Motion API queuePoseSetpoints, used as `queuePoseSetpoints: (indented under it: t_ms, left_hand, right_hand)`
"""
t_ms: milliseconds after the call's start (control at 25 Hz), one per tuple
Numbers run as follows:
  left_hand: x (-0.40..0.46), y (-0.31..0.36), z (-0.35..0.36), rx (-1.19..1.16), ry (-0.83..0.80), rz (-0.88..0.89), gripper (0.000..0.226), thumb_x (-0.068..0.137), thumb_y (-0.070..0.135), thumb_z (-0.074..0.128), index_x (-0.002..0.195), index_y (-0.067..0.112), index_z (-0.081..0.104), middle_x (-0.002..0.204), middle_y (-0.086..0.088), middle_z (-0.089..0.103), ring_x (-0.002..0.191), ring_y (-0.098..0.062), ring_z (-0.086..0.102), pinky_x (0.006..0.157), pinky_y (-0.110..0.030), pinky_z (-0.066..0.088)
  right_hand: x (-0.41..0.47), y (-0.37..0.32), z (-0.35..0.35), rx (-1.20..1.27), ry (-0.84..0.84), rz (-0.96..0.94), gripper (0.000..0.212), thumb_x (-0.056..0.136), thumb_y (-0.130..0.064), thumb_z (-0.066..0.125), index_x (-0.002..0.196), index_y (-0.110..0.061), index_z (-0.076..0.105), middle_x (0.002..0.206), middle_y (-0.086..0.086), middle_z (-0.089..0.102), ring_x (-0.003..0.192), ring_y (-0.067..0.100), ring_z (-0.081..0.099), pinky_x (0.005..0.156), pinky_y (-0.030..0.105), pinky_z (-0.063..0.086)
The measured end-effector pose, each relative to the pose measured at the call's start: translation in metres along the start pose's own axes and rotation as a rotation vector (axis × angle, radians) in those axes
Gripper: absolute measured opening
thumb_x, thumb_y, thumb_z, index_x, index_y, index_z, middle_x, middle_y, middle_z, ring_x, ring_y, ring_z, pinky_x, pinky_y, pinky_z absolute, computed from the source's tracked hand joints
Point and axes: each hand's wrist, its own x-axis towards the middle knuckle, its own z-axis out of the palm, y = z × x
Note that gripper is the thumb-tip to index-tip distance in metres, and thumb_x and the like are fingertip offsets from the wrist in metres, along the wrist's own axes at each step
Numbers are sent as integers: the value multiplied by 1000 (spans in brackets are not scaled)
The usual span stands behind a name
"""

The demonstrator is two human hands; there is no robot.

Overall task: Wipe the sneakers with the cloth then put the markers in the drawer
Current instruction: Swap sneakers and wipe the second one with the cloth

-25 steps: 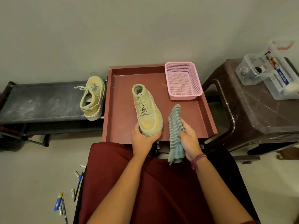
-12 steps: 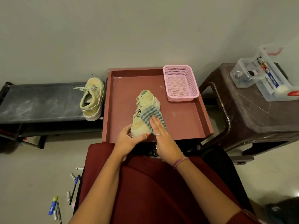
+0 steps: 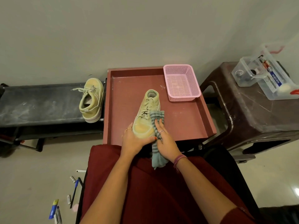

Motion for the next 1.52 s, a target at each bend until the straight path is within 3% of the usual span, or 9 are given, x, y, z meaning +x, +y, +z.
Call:
queuePoseSetpoints:
  t_ms: [240,360,520,760,960,1120,1280,1400,1520]
  left_hand:
    - [1,-2,-15,-133,59,-67,68,58,25,91,114,23,52,97,15,62,84,4,58,67,-15,47]
    - [1,0,-17,-78,60,-48,68,56,30,92,112,24,54,94,16,62,85,1,60,69,-16,48]
    - [2,5,-19,-111,72,-58,58,58,29,91,103,27,54,89,19,60,82,2,59,70,-19,48]
    - [7,9,-23,-146,124,-49,59,61,31,89,109,32,53,90,22,58,84,-1,57,69,-15,42]
    - [6,10,-26,-147,96,-54,57,46,33,77,98,36,53,82,27,58,72,15,55,57,1,40]
    - [10,10,-23,-169,85,-54,60,51,31,92,99,36,56,88,25,60,79,10,57,63,-7,43]
    - [18,8,-23,-260,103,-85,71,67,25,86,129,20,50,99,19,57,85,4,56,68,-12,43]
    - [23,4,-21,-298,106,-75,78,67,26,86,132,17,44,103,18,55,88,7,54,71,-12,44]
    - [24,2,-22,-298,149,-83,70,67,33,85,126,19,50,103,16,60,90,1,58,80,-22,48]
  right_hand:
    - [-16,-5,18,-300,84,-351,76,76,11,31,146,-18,33,154,-3,28,144,12,18,118,25,15]
    - [3,1,-2,-680,145,-521,64,79,3,39,140,-19,41,144,-1,46,136,21,40,102,34,45]
    - [41,1,-25,-799,124,-522,63,82,5,46,141,-19,41,146,0,43,135,25,40,87,38,53]
    - [37,-35,2,-429,141,-176,85,77,21,36,148,-26,27,158,-9,16,146,16,9,116,33,15]
    - [13,-36,-3,-413,74,-394,66,74,5,34,133,-18,54,135,-5,54,126,15,41,110,20,24]
    - [22,-31,-34,-433,29,-493,61,77,-8,24,125,-21,61,128,-4,60,117,11,50,107,26,35]
    - [33,-25,-63,167,345,-20,60,85,15,34,116,-28,62,117,10,64,85,5,61,77,21,55]
    - [50,-28,-57,205,359,70,55,93,8,36,136,-23,47,121,3,60,90,7,60,76,18,55]
    - [52,-39,-5,-63,138,-28,71,87,13,32,150,-19,20,154,2,26,125,14,40,109,43,37]
